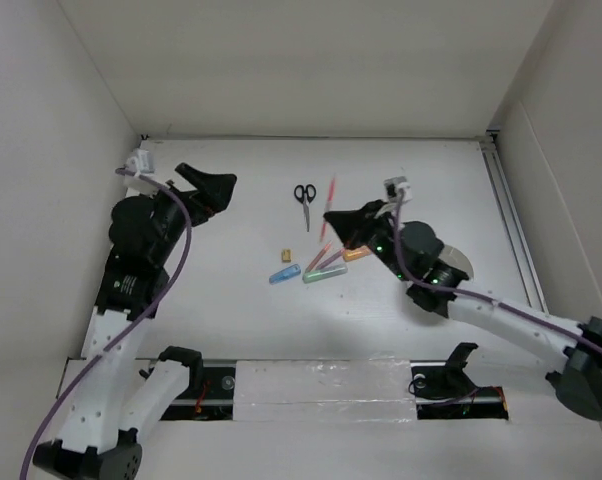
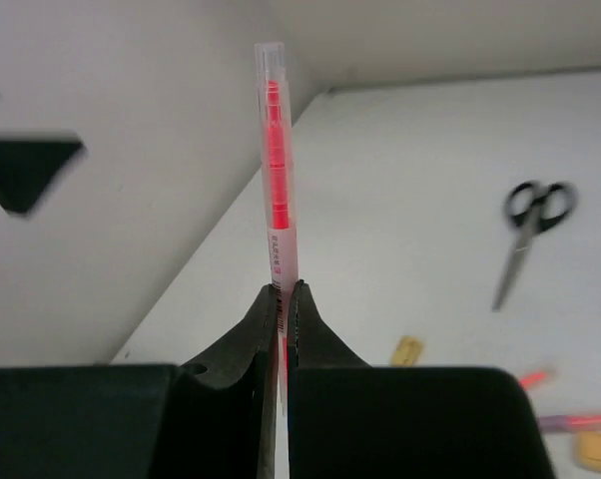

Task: Sort the stationery into containers
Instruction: Place the pen in the storage box.

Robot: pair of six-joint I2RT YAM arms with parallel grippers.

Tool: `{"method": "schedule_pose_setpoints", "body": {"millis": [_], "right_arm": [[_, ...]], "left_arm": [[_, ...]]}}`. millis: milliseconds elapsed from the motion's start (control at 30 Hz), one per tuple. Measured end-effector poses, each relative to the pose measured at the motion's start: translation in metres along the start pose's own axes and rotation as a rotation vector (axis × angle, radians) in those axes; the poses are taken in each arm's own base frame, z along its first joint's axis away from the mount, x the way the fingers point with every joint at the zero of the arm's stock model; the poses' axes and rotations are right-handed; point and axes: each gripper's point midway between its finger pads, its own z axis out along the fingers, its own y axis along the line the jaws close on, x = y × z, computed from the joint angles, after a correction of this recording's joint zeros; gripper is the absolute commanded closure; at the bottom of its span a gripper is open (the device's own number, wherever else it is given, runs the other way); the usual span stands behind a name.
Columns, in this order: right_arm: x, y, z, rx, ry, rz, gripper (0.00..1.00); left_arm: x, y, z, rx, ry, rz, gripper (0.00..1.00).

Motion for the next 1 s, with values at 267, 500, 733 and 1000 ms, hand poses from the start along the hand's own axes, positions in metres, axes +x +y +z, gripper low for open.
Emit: {"method": "schedule_pose_setpoints", "body": {"millis": [267,500,733,1000], "right_arm": [[-0.096,-0.092,-0.111,0.371,-0.372,-0.051,1.00],[-0.110,-0.144,-0.184,0.653,-0.501,-0.066,1.00],[-0.099,-0.177,-0.218,0.870,-0.502,-0.079,1.00],[-0.076,-0.207,-0.231,1.066,-0.417,-0.137,1.00]], "left_arm": [[0.116,0.119,-0.004,-0.313,0.367,0.095,0.00],[0.114,0.106,-0.011,-0.236,0.370,0.140,0.00],[0.118,0.099,-0.013,-0.193,0.396,0.143,0.00],[0.115,0.083,-0.021,-0.122,0.389,0.146,0.00]]}}
